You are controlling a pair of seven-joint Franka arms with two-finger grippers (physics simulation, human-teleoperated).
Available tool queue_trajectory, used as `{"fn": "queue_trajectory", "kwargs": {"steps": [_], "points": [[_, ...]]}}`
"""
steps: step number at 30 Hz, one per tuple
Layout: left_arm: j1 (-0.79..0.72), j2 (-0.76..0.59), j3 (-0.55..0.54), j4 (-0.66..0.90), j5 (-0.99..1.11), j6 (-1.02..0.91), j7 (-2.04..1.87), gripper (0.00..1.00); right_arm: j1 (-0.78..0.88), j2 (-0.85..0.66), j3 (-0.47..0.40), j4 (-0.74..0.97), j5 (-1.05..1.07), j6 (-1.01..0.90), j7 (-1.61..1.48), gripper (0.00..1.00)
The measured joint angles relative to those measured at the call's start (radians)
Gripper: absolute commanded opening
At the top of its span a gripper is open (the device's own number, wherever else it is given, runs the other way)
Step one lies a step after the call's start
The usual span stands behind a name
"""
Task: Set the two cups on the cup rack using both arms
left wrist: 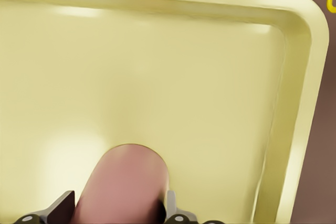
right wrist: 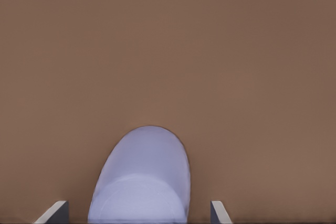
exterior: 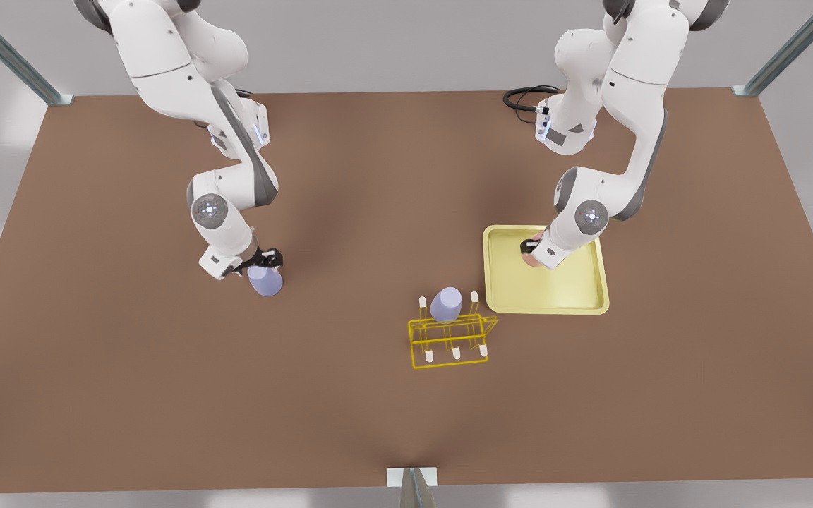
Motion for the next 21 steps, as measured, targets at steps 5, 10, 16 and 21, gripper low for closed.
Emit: {"fn": "queue_trajectory", "kwargs": {"steps": [5, 10, 16, 21], "points": [[-0.006, 0.001, 0.0, 0.0, 0.0, -0.027, -0.004, 0.96, 0.004, 0.053, 0.0, -0.007, 0.0, 0.062, 0.009, 1.0], [-0.006, 0.003, 0.0, -0.002, 0.0, -0.044, -0.007, 0.96, 0.009, 0.094, 0.001, -0.008, 0.0, 0.124, 0.016, 1.0], [-0.007, 0.004, 0.0, -0.001, 0.002, -0.056, -0.012, 0.85, 0.014, 0.114, 0.0, -0.008, -0.002, 0.168, 0.021, 1.0], [-0.005, -0.002, 0.0, 0.028, 0.003, -0.059, -0.015, 0.85, 0.012, 0.108, 0.001, -0.009, 0.003, 0.181, 0.019, 0.83]]}}
